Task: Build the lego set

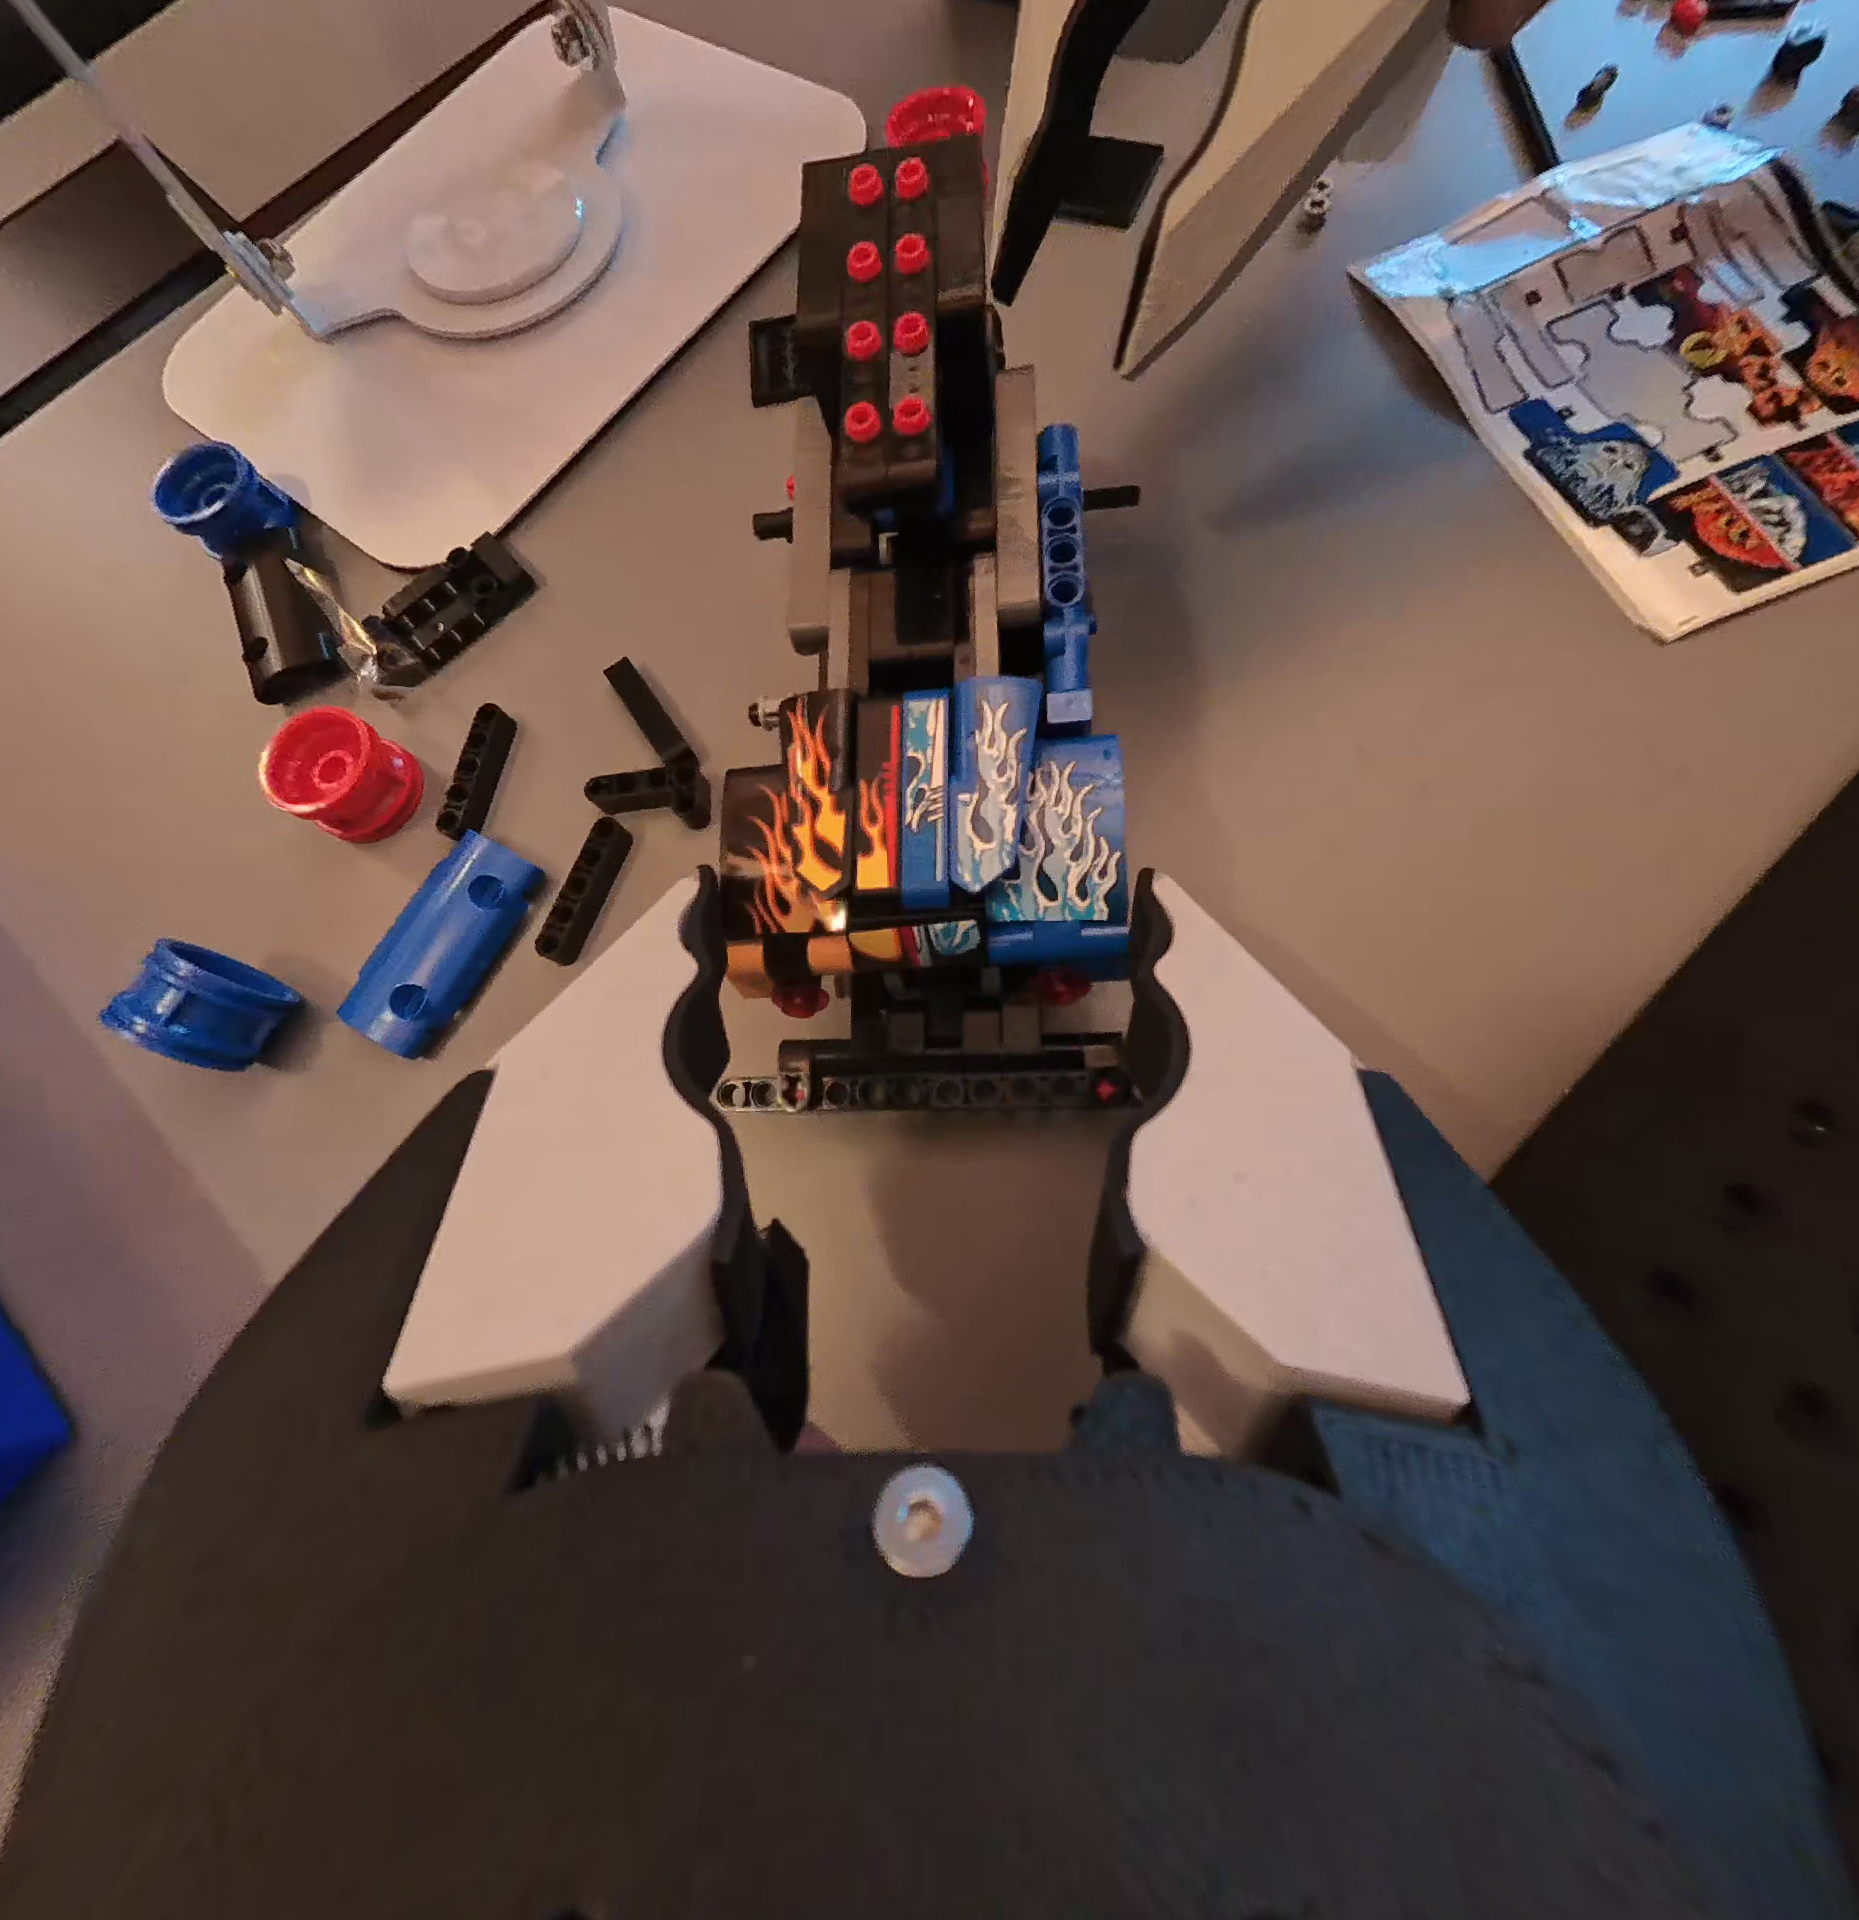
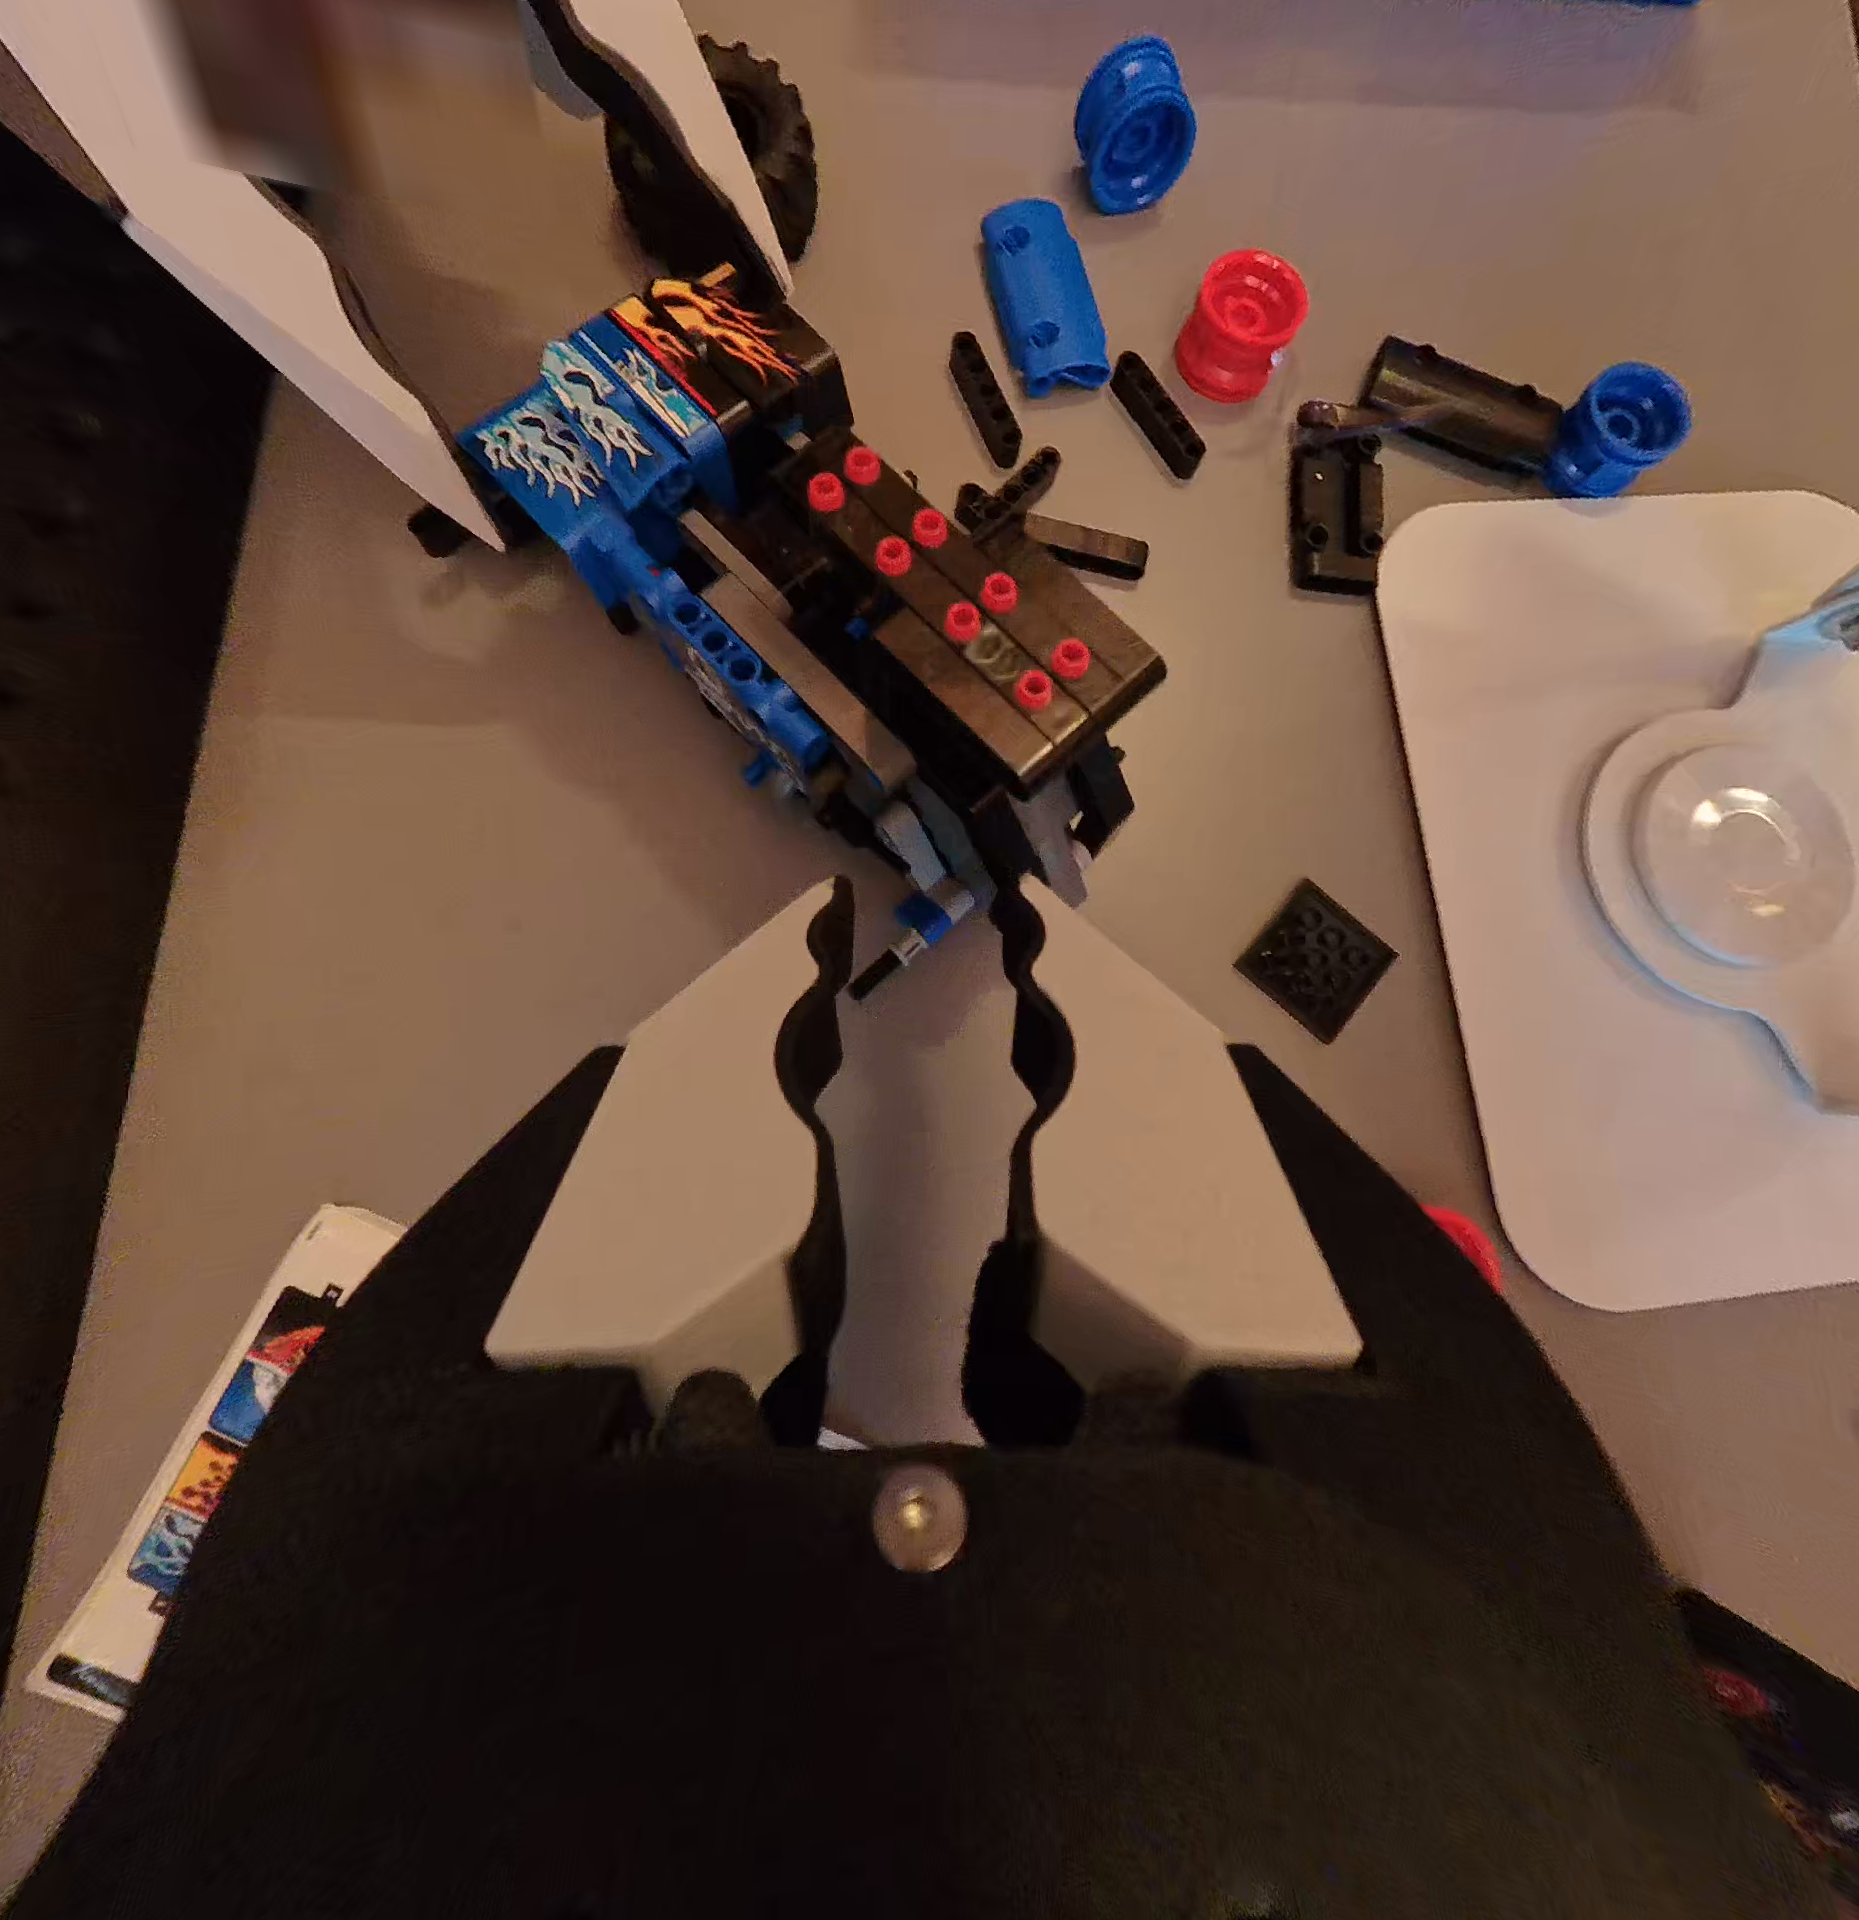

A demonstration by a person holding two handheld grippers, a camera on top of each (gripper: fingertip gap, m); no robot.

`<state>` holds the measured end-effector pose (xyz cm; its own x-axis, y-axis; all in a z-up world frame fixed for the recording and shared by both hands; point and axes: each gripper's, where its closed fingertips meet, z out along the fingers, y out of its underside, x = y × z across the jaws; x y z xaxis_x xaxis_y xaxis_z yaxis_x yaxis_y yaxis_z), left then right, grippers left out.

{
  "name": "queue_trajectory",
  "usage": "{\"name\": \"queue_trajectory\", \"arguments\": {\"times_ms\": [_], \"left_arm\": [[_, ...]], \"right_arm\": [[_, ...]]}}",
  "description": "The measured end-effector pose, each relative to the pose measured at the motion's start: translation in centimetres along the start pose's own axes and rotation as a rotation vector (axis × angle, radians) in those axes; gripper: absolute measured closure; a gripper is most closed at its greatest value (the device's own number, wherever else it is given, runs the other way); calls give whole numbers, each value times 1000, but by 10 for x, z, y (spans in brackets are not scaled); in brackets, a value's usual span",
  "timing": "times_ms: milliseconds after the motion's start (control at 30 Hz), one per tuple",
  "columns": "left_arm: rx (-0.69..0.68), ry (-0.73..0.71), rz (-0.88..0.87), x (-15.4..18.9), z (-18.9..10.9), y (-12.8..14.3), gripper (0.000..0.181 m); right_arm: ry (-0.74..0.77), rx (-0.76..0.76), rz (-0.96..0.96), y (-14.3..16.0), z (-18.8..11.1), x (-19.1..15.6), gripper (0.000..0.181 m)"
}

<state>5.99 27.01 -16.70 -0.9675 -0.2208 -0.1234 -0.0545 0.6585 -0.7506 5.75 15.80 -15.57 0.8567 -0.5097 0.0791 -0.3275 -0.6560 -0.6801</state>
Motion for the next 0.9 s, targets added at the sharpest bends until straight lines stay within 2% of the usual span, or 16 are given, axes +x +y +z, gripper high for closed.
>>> {"name": "queue_trajectory", "arguments": {"times_ms": [367,667,900], "left_arm": [[69,311,-399,-17,-3,-12,105],[116,487,-565,-23,-1,-21,105],[125,491,-541,-22,1,-22,105]], "right_arm": [[14,78,64,-3,7,13,145],[6,114,66,-10,1,13,143],[-3,131,80,-12,-2,13,141]]}}
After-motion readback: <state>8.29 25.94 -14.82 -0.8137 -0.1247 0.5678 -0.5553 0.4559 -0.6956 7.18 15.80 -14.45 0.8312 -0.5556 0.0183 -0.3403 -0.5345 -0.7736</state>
